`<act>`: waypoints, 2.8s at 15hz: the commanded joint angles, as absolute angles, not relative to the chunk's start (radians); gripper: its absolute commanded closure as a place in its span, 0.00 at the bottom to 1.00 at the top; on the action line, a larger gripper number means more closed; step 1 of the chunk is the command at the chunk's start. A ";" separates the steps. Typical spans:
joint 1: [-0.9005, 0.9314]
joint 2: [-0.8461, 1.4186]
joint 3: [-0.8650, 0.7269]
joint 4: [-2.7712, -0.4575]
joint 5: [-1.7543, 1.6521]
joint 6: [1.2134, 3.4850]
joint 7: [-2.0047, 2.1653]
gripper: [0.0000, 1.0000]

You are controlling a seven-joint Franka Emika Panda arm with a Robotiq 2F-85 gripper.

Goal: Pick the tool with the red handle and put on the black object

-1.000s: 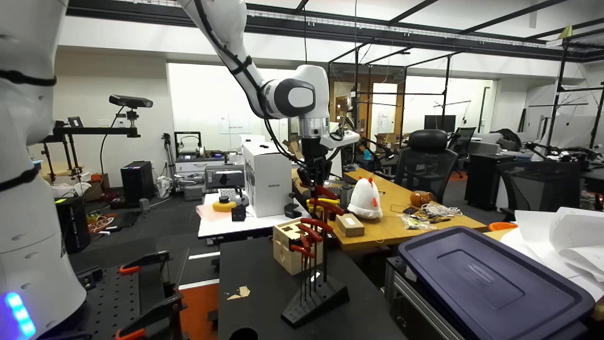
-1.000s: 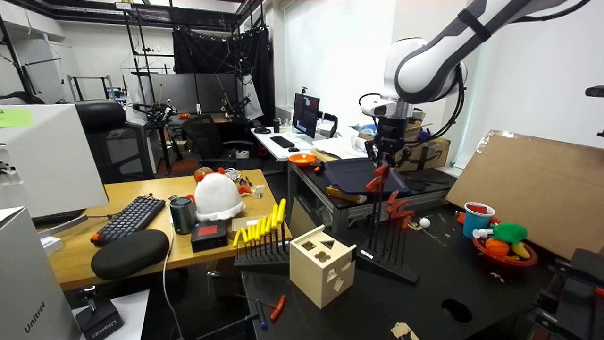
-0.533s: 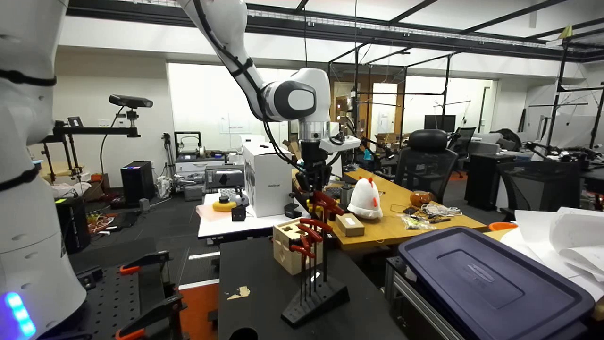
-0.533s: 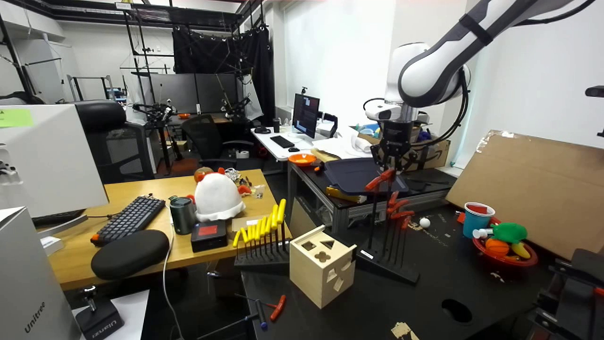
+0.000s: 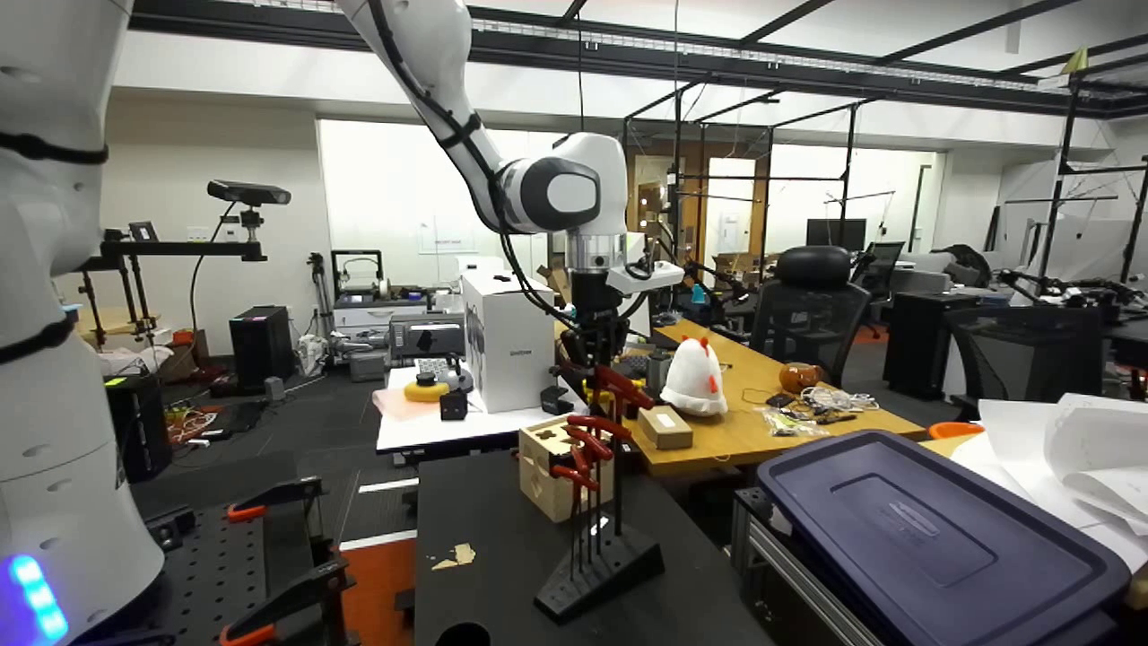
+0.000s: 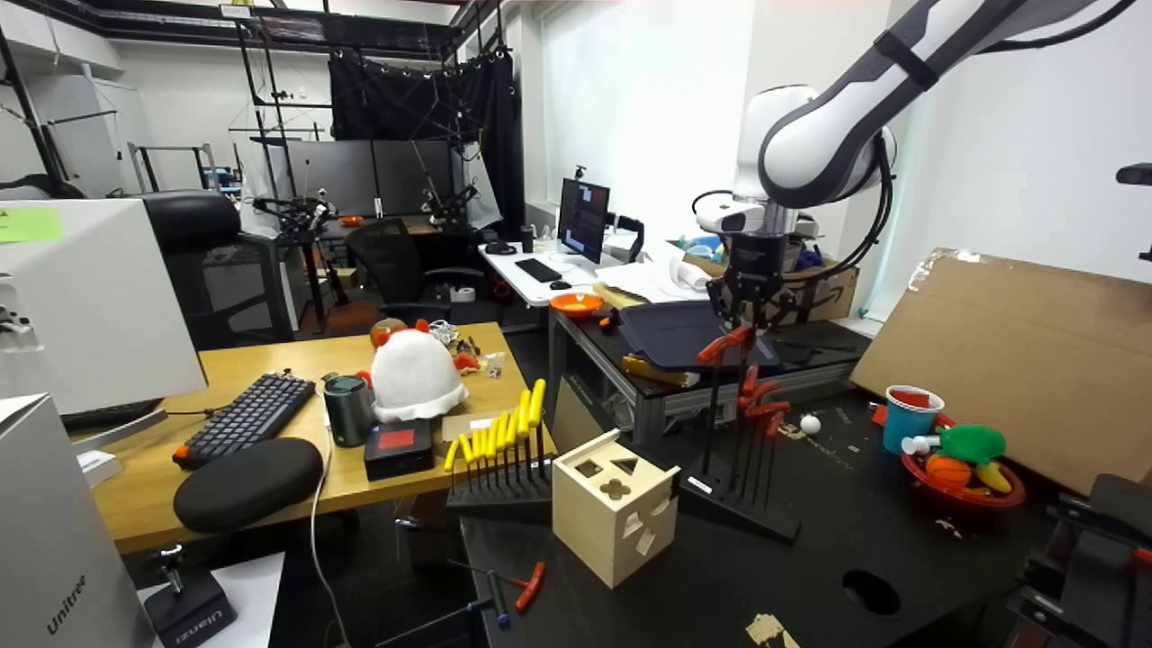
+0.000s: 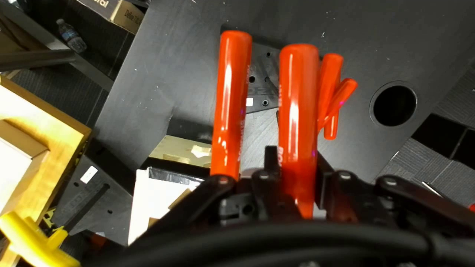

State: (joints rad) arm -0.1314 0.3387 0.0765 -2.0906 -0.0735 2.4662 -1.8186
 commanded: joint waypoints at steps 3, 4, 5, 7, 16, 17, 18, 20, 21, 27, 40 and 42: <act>-0.114 0.328 0.054 -2.096 -0.103 2.509 -1.797 0.94; -0.114 0.328 0.053 -2.099 -0.106 2.518 -1.795 0.94; -0.113 0.328 0.051 -2.100 -0.111 2.527 -1.791 0.94; -0.110 0.332 0.044 -2.100 -0.129 2.540 -1.781 0.94; -0.109 0.367 0.033 -2.095 -0.170 2.603 -1.713 0.94; -0.109 0.370 0.033 -2.095 -0.171 2.607 -1.708 0.94; -0.110 0.373 0.034 -2.096 -0.172 2.611 -1.707 0.94; -0.111 0.378 0.034 -2.097 -0.172 2.614 -1.707 0.94; -0.112 0.379 0.034 -2.098 -0.172 2.614 -1.707 0.94; -0.110 0.377 0.030 -2.105 -0.177 2.633 -1.701 0.94; -0.106 0.373 0.014 -2.126 -0.223 2.664 -1.659 0.94; -0.105 0.371 0.013 -2.132 -0.226 2.673 -1.653 0.94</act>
